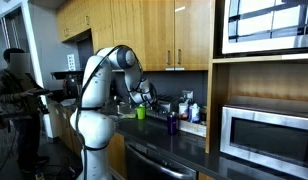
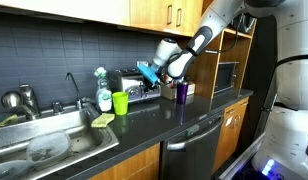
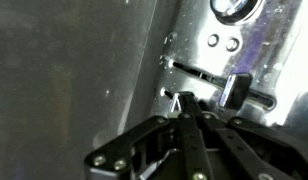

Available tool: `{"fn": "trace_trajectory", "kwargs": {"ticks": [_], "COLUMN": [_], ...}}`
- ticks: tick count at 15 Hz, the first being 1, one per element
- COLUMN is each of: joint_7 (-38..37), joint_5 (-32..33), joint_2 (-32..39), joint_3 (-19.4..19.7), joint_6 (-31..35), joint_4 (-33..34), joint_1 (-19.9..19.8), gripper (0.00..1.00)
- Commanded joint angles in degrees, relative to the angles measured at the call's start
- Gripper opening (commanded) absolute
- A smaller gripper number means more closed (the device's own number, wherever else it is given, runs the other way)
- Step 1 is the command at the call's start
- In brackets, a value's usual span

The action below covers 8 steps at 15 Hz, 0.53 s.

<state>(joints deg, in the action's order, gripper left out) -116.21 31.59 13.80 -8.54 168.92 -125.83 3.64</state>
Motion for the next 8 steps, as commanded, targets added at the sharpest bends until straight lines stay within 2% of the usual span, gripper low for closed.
{"fn": "trace_trajectory", "kwargs": {"ticks": [1,8], "joint_7": [-1.5,-0.4], "joint_5": [1.8,1.1], "joint_2": [2.5,3.6], "joint_3": [1.2,1.3], "joint_6": [0.0,0.3], "joint_4": [1.0,1.3], "joint_1": [1.1,0.6], "gripper": [0.0,0.0]}}
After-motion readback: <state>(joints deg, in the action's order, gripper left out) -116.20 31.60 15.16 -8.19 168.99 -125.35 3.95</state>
